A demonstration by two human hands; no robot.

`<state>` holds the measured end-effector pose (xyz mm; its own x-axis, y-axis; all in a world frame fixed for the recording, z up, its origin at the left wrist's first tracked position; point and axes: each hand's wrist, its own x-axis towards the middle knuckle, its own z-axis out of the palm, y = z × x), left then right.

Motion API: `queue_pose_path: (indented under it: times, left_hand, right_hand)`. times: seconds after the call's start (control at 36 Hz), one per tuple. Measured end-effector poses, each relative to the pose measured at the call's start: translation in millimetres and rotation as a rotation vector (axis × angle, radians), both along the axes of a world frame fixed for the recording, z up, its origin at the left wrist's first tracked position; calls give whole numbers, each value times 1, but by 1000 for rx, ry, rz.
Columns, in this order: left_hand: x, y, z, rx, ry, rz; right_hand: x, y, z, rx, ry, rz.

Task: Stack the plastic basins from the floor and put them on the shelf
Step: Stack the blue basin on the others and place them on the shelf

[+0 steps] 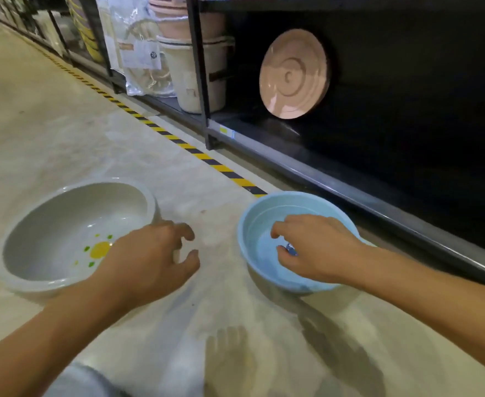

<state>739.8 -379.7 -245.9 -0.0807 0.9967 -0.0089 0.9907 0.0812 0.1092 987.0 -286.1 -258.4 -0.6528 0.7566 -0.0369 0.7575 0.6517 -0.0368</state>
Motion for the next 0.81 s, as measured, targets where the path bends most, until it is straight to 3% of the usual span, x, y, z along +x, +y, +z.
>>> queue_pose_path:
  times: [0.19, 0.47, 0.81]
  left_hand:
    - [59, 69, -25, -25, -29, -20]
    - [95, 146, -97, -146, -42, 141]
    - [101, 171, -158, -302, -328, 370]
  right_hand:
    - [68, 75, -33, 12, -23, -120]
    - [133, 181, -113, -19, -23, -317]
    - [154, 226, -184, -214, 99, -367]
